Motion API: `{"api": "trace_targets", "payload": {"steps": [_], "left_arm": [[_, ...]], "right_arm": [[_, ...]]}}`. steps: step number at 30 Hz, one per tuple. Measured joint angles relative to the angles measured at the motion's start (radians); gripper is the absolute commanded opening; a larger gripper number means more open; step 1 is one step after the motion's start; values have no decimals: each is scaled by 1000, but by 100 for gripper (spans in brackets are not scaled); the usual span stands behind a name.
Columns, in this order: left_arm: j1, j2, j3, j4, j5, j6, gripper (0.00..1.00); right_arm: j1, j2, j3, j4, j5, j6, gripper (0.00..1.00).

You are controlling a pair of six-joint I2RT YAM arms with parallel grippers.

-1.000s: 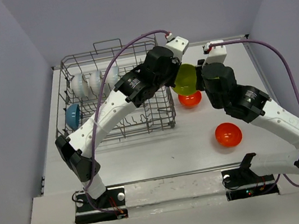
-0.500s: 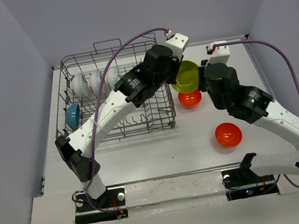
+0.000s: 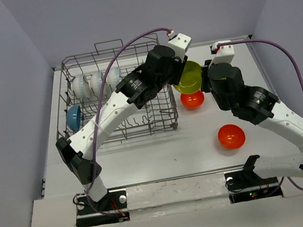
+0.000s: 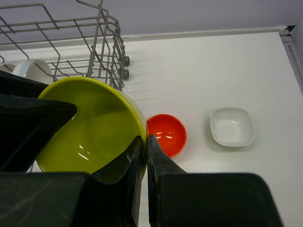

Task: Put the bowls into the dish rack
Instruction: Pass from the left arm to the right

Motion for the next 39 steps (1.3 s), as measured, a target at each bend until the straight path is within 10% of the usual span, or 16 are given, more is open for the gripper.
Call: {"api": "trace_targets", "payload": {"steps": [25,39], "left_arm": [[-38,-187,-65,102,-174,84,54],[-406,-325,-417,87,-393,117,53]], "right_arm": [[0,16,33,-51,0,21,1],[0,187,294,-277,13,102,1]]}}
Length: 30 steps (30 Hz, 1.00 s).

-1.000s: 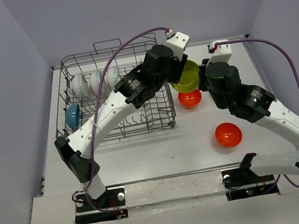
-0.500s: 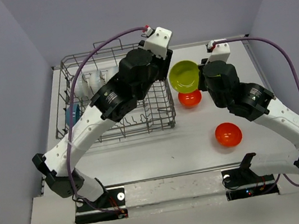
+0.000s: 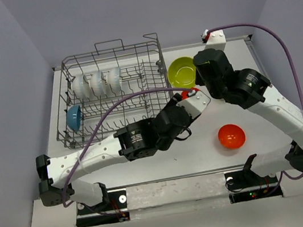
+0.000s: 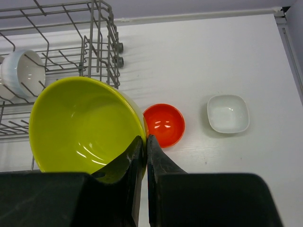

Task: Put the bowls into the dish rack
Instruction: Pass from the left arm to the right

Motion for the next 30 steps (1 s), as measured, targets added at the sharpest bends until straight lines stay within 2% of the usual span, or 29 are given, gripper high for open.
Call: {"api": "trace_targets", "payload": {"steps": [6,19,30], "left_arm": [[-62,-20,-138,51,-66,37,53],[-115,-16,-211,308,-373,196,52],[-119,-2,-288,557,-396,362,51]], "right_arm": [[0,26,73,-87,-13,49,1],[0,25,75,-154,-58,111,1],[0,25,75,-162,-74,131,1]]}}
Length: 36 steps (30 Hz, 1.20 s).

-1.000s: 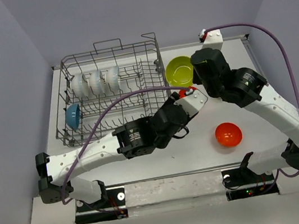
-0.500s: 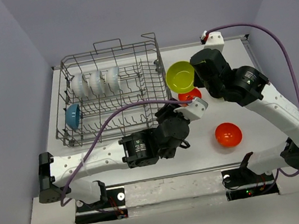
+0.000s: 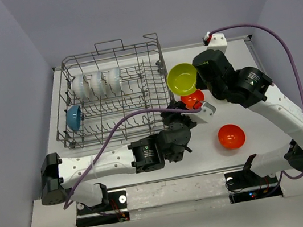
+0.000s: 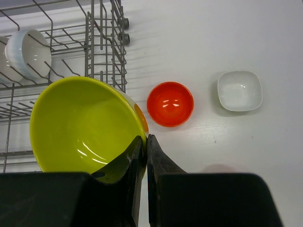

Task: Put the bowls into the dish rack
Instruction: Pass from the left arm to the right

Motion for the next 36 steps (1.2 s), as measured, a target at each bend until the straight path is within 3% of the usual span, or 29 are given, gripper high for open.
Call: {"api": "trace_targets", "payload": {"steps": [12,24,36], "left_arm": [[-1,-30,-140,177,121,122,54],[65,-258,-256,293,362,182,54],[103,-229,-262,328,499,289,54]], "right_arm": [[0,0,0,-3,-10,12,1],[0,-31,0,-7,-18,18,1],[0,-40,0,-7,-21,19,1]]}}
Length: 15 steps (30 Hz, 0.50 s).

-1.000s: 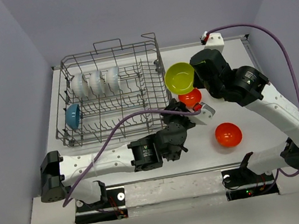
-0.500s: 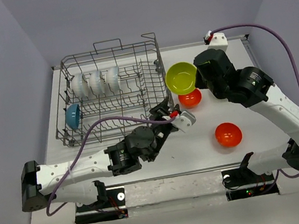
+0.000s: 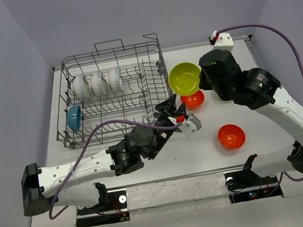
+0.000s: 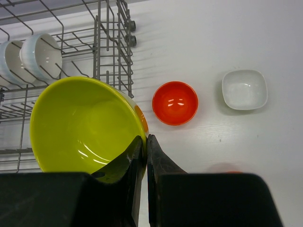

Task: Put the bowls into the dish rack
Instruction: Pass from the left arm to the right

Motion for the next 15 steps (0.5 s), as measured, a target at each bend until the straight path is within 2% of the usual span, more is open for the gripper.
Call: {"api": "trace_targets", "payload": {"steps": [6,15], "left_arm": [[1,37,0,-1,34,39,54],[-21,130,30,-35,14,101,54]], "right_arm": [[0,0,0,0,-3,0,1],[0,0,-2,0,-5,0,1]]}}
